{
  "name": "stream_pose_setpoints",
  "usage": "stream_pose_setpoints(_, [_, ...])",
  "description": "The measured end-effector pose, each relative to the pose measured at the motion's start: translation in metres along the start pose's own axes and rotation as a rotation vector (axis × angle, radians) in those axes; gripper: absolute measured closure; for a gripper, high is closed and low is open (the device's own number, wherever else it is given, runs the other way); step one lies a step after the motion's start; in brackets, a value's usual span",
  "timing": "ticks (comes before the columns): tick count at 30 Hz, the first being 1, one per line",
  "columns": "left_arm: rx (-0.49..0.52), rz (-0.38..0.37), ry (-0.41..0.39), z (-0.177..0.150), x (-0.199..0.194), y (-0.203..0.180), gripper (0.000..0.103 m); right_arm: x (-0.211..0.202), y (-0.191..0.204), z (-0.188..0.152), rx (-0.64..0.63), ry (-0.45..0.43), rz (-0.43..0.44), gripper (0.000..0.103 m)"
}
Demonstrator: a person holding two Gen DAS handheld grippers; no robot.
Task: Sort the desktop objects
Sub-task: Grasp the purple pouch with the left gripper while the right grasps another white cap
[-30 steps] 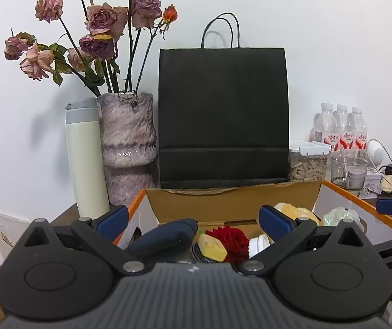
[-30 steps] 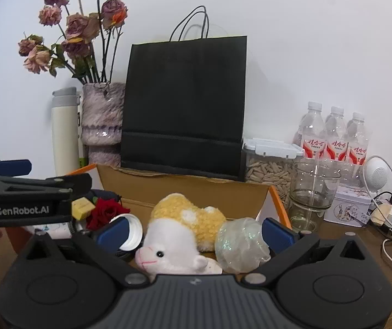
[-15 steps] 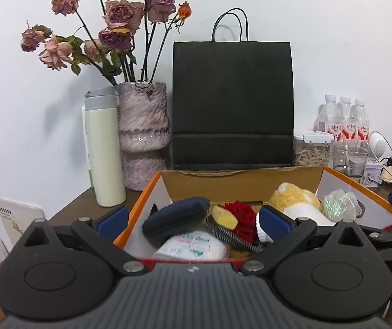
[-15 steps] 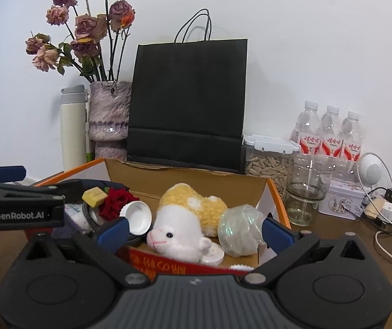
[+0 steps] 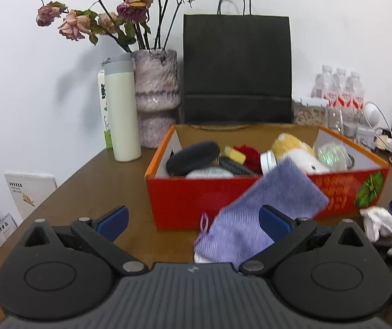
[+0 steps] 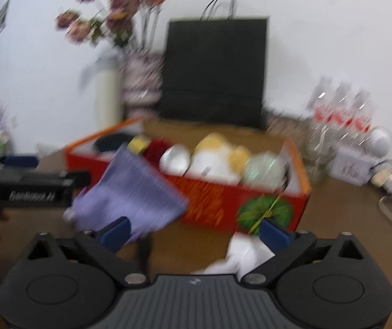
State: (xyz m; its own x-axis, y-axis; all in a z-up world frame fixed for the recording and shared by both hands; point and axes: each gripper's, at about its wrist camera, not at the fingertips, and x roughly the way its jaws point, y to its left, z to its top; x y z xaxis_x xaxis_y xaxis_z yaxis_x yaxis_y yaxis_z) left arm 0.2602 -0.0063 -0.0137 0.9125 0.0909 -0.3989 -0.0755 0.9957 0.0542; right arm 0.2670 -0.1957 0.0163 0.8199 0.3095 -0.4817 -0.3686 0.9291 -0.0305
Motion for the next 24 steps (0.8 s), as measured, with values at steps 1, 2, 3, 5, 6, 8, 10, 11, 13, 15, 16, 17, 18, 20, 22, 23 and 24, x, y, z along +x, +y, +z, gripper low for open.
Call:
stream_pose_setpoints(1, [0.003, -0.001, 0.006, -0.002, -0.003, 0.001, 0.000, -0.001, 0.002, -0.004, -0.001, 0.029, 0.015, 0.015])
stream_pose_setpoints(2, [0.007, -0.002, 0.012, -0.005, -0.007, 0.002, 0.000, -0.003, 0.004, -0.008, 0.003, 0.060, 0.030, 0.017])
stream_pose_setpoints(3, [0.010, -0.005, 0.016, -0.007, -0.009, 0.003, 0.000, -0.003, 0.005, -0.012, 0.012, 0.086, 0.045, 0.021])
stream_pose_setpoints(5, [0.013, -0.010, 0.025, -0.010, -0.014, 0.004, 0.000, -0.005, 0.006, -0.017, 0.037, 0.123, 0.077, 0.028])
stream_pose_setpoints(6, [0.015, -0.013, 0.028, -0.012, -0.016, 0.004, 0.000, -0.006, 0.006, -0.019, 0.044, 0.132, 0.086, 0.036])
stream_pose_setpoints(8, [0.021, -0.015, 0.034, -0.014, -0.018, 0.003, 0.000, -0.006, 0.007, -0.022, 0.055, 0.149, 0.095, 0.051])
stream_pose_setpoints(10, [0.030, -0.018, 0.041, -0.015, -0.018, 0.001, 0.000, -0.005, 0.006, -0.024, 0.068, 0.166, 0.121, 0.070])
stream_pose_setpoints(11, [0.035, -0.021, 0.044, -0.016, -0.018, 0.000, 0.000, -0.006, 0.007, -0.024, 0.070, 0.165, 0.128, 0.074])
stream_pose_setpoints(13, [0.043, -0.027, 0.047, -0.017, -0.017, -0.002, 0.000, -0.008, 0.007, -0.026, 0.074, 0.164, 0.133, 0.074])
stream_pose_setpoints(15, [0.048, -0.032, 0.045, -0.017, -0.017, -0.004, 0.000, -0.009, 0.007, -0.024, 0.079, 0.153, 0.134, 0.074])
stream_pose_setpoints(16, [0.049, -0.039, 0.044, -0.016, -0.017, -0.005, 0.000, -0.010, 0.006, -0.023, 0.082, 0.141, 0.131, 0.075])
stream_pose_setpoints(17, [0.049, -0.049, 0.043, -0.016, -0.016, -0.006, 0.000, -0.011, 0.003, -0.021, 0.089, 0.126, 0.127, 0.078])
stream_pose_setpoints(18, [0.053, -0.059, 0.043, -0.014, -0.014, -0.008, 0.000, -0.013, 0.001, -0.019, 0.098, 0.107, 0.122, 0.077])
stream_pose_setpoints(20, [0.070, -0.065, 0.043, -0.012, -0.010, -0.014, 0.000, -0.016, -0.005, -0.014, 0.120, 0.075, 0.108, 0.077])
stream_pose_setpoints(22, [0.092, -0.063, 0.047, -0.010, -0.004, -0.022, 0.000, -0.018, -0.011, -0.011, 0.135, 0.056, 0.092, 0.077])
stream_pose_setpoints(23, [0.099, -0.064, 0.053, -0.008, 0.001, -0.025, 0.000, -0.018, -0.014, -0.009, 0.139, 0.052, 0.087, 0.077])
stream_pose_setpoints(24, [0.101, -0.065, 0.058, -0.006, 0.006, -0.027, 0.000, -0.017, -0.016, -0.008, 0.143, 0.052, 0.084, 0.077])
